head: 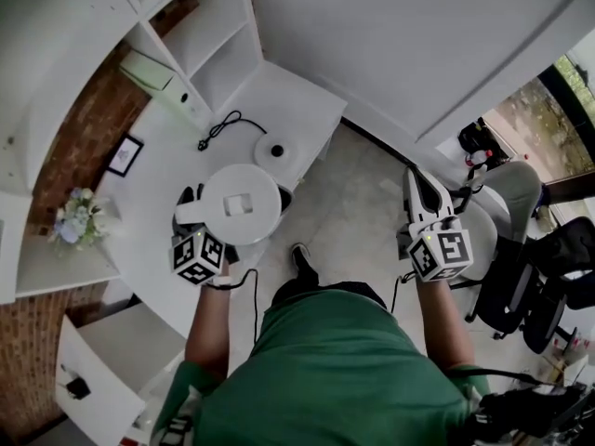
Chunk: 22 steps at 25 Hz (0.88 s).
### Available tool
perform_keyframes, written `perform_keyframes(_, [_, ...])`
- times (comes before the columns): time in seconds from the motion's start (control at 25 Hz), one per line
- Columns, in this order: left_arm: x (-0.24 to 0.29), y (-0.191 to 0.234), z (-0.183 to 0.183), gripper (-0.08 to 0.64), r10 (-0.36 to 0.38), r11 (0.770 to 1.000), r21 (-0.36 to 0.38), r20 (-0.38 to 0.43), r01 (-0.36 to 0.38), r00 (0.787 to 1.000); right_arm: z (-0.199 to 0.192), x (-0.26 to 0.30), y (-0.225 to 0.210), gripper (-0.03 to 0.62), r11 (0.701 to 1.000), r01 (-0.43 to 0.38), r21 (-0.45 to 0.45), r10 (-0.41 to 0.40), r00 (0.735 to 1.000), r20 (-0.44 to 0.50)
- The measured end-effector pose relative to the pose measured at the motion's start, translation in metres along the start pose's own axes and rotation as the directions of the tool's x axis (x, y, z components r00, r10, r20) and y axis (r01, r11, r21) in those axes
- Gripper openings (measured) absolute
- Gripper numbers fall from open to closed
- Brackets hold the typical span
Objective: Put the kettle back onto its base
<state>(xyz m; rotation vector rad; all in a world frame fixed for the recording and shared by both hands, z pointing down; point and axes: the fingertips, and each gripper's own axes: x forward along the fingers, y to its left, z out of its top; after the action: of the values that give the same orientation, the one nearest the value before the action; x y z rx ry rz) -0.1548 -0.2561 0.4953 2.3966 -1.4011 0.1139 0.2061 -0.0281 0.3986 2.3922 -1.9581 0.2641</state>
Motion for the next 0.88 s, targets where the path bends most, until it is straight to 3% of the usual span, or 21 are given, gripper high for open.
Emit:
perform_keyframes(0.28, [0.059,0.005,-0.020,0.141,0.015,1.000,0.000,-0.066,-0.015,0.998,-0.007,0.037,-0.003,0.021,1.000,0.005,-0.008,-0.005,0.999,-0.042])
perform_keyframes(0.44, [0.085,0.004,-0.026,0.141,0.048,0.999,0.026,-0.064,-0.046,0.997,-0.015,0.056,-0.012,0.021,1.000,-0.010,0.000,0.010,0.998,-0.065])
perform_keyframes(0.6, [0.103,0.003,-0.035,0.141,0.099,0.994,0.048,-0.053,-0.096,0.994,-0.022,0.081,-0.024,0.021,0.999,-0.052,-0.001,0.051,0.994,-0.094])
perform_keyframes(0.88, [0.125,-0.002,-0.056,0.141,0.204,0.979,0.002,-0.057,-0.204,0.977,-0.006,0.140,-0.053,0.021,0.987,-0.163,-0.019,0.160,0.982,-0.098])
